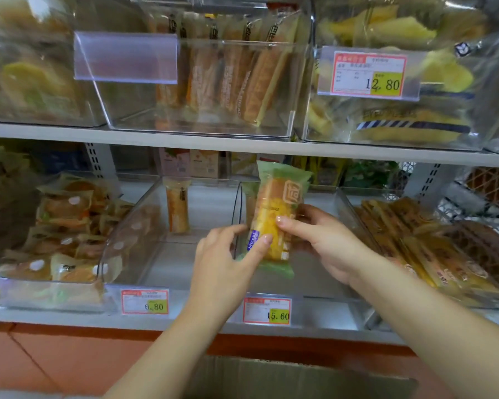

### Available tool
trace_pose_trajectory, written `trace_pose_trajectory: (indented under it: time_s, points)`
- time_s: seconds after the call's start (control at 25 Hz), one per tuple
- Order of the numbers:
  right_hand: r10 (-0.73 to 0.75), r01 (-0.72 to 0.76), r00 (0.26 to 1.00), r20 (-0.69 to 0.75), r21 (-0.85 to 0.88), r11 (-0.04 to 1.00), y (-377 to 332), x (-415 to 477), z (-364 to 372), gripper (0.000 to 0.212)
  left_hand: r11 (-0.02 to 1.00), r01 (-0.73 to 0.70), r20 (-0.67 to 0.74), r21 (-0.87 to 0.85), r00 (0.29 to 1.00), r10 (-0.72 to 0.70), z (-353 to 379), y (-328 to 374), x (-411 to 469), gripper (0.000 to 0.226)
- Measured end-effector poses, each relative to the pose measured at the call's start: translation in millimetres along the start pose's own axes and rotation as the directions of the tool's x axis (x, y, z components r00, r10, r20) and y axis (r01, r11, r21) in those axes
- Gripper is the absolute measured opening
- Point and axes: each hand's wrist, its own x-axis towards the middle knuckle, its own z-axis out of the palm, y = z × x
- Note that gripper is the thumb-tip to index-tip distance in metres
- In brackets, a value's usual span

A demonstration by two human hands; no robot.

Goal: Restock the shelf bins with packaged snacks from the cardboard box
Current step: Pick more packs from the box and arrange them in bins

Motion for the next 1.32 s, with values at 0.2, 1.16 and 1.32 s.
trace_pose_trajectory:
  time_s: [0.2, 1.16, 1.32]
  points:
    - [-0.065, -0.197, 0.897, -0.437, -0.528, 0.826, 11, 41, -55, 0.060, 0.982, 0.032, 0.109, 0.187, 0.993, -0.053, -7, -31, 9, 0.074]
    - [-0.144, -0.151, 0.961, -0.235, -0.885, 0.441, 71, 78, -24, 0.075, 0.980, 0.094, 0.224, 0.174, 0.966, -0.132, -10, -40, 8, 0.059]
    - [-0.015, -0.214, 0.964, -0.264, -0.812, 0.543, 74, 104, -9, 0.050, 0.982, 0.093, 0.217, 0.164, 0.968, -0.128, -10, -39, 8, 0.054]
